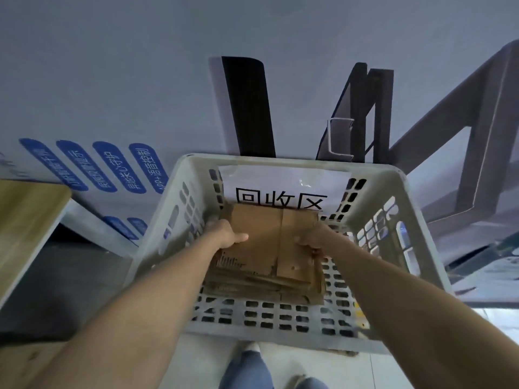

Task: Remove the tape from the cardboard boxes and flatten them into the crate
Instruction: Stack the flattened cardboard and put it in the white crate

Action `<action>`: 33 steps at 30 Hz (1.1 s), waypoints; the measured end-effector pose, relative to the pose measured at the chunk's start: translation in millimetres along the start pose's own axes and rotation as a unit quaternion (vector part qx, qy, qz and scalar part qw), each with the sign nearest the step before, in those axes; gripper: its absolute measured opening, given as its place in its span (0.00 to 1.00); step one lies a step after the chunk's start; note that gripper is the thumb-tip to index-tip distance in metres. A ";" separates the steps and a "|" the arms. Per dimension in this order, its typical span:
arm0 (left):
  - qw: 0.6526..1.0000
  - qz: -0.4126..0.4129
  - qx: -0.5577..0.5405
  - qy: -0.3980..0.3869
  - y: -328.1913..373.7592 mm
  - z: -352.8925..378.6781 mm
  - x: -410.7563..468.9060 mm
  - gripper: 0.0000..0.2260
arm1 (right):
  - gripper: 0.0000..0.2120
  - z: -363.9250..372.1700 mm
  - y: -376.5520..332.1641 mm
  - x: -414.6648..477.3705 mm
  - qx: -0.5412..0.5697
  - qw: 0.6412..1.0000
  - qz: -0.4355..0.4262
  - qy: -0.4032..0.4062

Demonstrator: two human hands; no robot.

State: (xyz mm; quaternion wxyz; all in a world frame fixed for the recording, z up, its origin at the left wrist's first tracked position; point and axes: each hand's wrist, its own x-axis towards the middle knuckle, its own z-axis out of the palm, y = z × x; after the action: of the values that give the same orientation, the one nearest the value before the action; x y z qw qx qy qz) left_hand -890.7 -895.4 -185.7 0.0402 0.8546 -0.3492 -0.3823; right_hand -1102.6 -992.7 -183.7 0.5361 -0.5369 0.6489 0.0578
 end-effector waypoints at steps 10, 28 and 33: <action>0.999 0.005 0.047 0.022 9.7 19.3 33.7 0.20 | 0.34 16.6 -1.8 37.7 -0.163 0.982 -0.019 0.097; 0.998 -0.005 -0.058 0.024 1.1 18.3 44.5 0.26 | 0.35 22.5 0.1 46.0 -0.118 0.983 -0.034 0.135; 0.999 0.006 -0.040 0.024 -0.6 16.5 40.7 0.25 | 0.29 26.7 2.0 40.8 -0.082 0.985 -0.021 0.150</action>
State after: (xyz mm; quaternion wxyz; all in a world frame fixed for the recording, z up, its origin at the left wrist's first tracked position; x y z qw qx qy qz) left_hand -882.7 -917.2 -223.0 0.0848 0.8592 -0.3382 -0.3746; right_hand -1081.0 -1000.4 -226.8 0.3880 -0.5951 0.7035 0.0190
